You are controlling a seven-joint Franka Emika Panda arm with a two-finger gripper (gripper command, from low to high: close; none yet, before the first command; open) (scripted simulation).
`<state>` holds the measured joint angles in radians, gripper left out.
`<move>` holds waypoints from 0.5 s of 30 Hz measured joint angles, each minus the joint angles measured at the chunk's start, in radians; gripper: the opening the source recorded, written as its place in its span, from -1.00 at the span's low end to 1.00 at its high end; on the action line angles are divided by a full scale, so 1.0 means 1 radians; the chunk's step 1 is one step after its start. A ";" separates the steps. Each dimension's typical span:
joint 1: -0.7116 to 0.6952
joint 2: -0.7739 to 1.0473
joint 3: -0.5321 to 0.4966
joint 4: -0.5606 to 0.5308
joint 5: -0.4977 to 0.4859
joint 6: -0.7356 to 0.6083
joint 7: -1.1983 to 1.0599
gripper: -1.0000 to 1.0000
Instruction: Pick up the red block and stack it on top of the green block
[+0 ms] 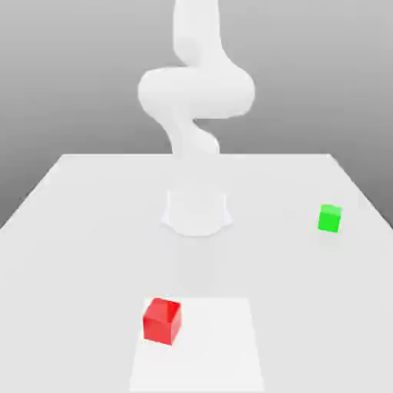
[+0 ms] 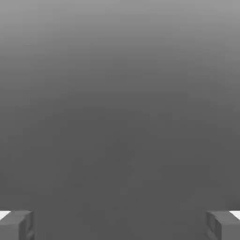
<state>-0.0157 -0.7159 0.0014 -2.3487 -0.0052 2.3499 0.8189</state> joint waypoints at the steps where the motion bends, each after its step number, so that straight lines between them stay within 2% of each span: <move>1: -0.008 0.041 0.001 -0.023 -0.002 0.024 0.009 0.00; 15: -0.086 0.557 -0.019 -0.312 -0.017 0.327 0.111 0.00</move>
<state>-0.1017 -0.1585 -0.0175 -2.6611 -0.0218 2.6766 0.9301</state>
